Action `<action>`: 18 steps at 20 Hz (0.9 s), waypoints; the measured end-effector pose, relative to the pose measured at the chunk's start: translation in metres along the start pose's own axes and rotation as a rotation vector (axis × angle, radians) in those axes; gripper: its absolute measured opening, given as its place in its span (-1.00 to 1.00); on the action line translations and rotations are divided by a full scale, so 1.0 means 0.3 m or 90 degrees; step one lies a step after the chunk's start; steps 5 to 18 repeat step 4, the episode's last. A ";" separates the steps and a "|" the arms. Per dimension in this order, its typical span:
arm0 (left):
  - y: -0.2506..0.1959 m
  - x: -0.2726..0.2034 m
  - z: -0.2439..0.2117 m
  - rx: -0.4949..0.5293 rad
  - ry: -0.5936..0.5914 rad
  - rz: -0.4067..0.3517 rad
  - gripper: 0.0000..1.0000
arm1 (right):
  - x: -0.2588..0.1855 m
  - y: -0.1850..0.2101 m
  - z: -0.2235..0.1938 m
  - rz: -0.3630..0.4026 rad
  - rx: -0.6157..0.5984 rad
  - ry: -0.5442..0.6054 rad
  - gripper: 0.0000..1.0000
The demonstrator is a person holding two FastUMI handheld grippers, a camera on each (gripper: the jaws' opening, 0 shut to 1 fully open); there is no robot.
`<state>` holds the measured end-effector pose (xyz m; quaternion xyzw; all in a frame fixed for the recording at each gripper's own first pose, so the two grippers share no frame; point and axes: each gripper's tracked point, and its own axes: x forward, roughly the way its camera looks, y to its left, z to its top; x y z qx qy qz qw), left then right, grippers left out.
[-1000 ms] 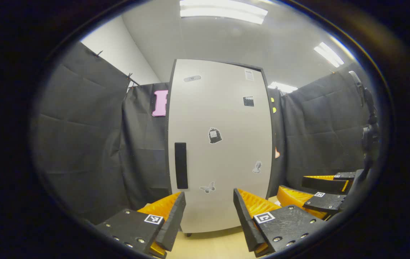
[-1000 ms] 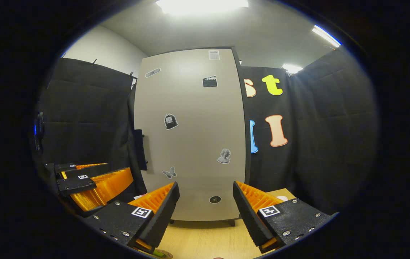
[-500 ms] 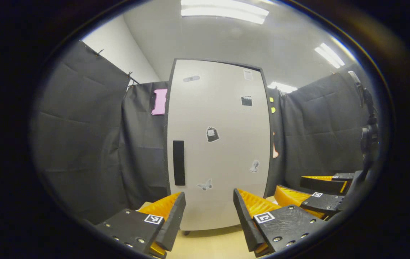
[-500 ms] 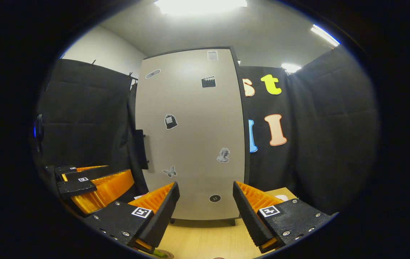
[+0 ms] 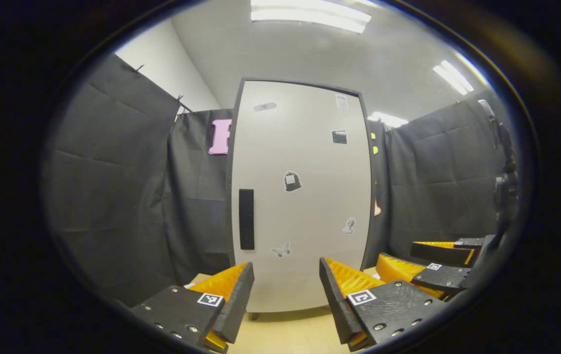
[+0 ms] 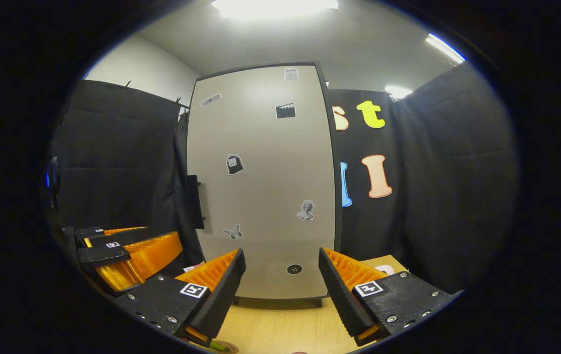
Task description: Open the cabinet door with the right hand, grasp the bottle in the cabinet with the left hand and place it on the coaster, then close the cabinet door with the right hand.
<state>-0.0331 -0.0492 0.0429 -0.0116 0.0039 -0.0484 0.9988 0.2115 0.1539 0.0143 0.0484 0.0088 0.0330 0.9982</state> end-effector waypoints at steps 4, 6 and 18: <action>0.002 0.005 0.000 -0.001 0.001 0.000 0.51 | 0.005 -0.001 0.008 -0.002 -0.001 -0.003 0.85; 0.002 0.005 0.000 -0.001 0.001 0.000 0.51 | 0.005 -0.001 0.008 -0.002 -0.001 -0.003 0.85; 0.002 0.005 0.000 -0.001 0.001 0.000 0.51 | 0.005 -0.001 0.008 -0.002 -0.001 -0.003 0.85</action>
